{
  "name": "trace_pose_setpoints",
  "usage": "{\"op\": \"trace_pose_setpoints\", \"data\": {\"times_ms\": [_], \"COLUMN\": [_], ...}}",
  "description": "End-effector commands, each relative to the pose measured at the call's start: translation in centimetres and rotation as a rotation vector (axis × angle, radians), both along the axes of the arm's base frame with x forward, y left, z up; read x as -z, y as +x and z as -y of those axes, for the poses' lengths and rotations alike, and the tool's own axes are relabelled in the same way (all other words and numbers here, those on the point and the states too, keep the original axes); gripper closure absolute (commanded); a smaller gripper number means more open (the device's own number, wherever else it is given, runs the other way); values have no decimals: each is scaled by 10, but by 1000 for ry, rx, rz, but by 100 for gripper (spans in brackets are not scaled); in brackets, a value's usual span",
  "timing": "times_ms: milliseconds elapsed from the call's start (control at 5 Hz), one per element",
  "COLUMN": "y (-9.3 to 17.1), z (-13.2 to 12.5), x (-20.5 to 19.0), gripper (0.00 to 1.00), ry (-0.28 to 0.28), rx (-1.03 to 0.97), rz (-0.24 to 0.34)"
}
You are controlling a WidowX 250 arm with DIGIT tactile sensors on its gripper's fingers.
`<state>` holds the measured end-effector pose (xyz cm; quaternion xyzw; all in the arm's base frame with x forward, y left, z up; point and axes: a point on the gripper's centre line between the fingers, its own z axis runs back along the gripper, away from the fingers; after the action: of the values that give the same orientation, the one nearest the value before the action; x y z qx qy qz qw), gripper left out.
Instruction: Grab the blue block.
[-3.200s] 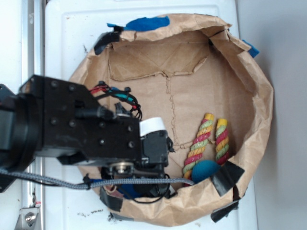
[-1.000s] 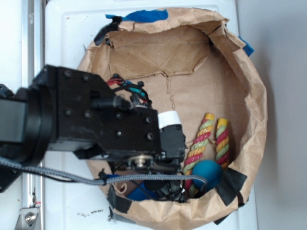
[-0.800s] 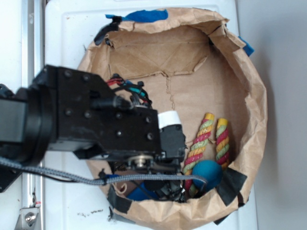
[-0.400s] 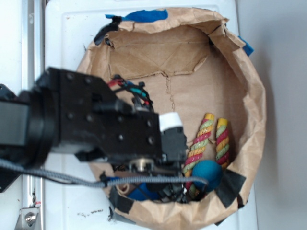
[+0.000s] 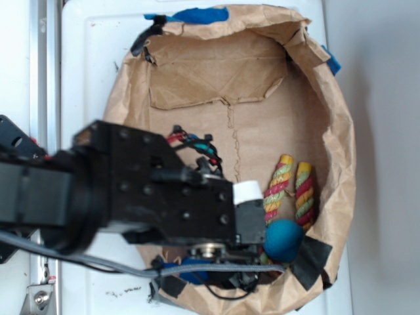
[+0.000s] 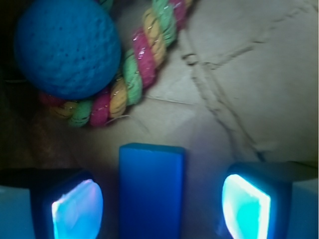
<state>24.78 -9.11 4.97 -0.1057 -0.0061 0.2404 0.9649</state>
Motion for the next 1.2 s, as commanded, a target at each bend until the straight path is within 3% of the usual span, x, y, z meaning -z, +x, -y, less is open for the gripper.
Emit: {"op": "trace_pose_setpoints", "data": {"times_ms": [0, 400, 800, 1000], "y": [-8, -10, -2, -2], "z": [8, 10, 3, 1], "x": [0, 8, 30, 30], "gripper": [0, 0, 0, 30], "ry": [-22, 23, 50, 50], "rx": [76, 104, 86, 71], "rz": [-3, 1, -32, -23]}}
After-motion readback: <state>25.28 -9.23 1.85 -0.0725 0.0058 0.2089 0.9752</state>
